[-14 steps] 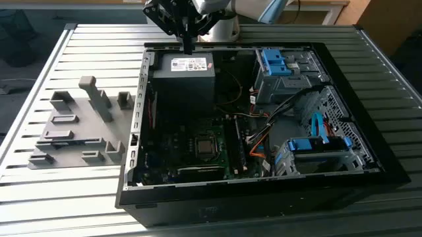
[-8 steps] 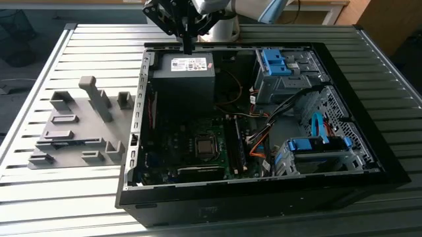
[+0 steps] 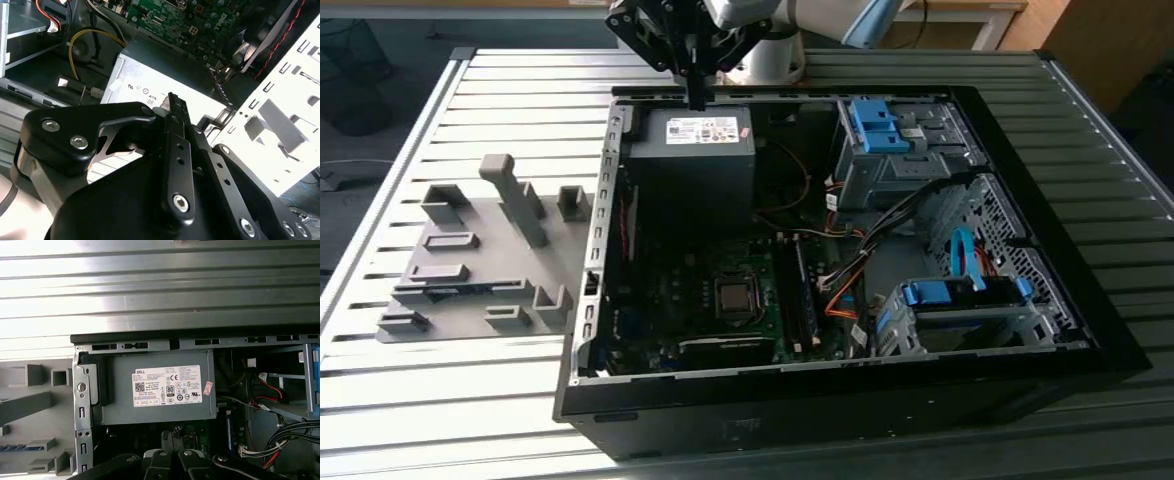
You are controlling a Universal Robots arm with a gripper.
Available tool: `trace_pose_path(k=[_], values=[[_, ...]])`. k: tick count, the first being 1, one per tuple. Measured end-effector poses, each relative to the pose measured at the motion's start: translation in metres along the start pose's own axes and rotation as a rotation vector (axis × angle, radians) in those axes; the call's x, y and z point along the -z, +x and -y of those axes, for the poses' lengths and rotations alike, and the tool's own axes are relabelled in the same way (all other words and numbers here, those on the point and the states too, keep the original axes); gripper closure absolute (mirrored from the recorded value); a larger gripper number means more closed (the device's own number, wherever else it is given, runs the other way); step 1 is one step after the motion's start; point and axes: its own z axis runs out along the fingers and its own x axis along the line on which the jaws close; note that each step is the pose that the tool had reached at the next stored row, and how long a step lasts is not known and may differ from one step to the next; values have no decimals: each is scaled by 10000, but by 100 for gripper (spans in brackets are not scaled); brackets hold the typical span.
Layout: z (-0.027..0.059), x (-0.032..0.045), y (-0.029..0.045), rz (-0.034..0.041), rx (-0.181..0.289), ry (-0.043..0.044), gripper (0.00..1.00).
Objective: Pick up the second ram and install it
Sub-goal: 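Reach for the second ram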
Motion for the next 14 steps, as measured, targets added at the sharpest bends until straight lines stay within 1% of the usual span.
trace_pose_path(k=[14], values=[[4,0,48,0,1,0,89]])
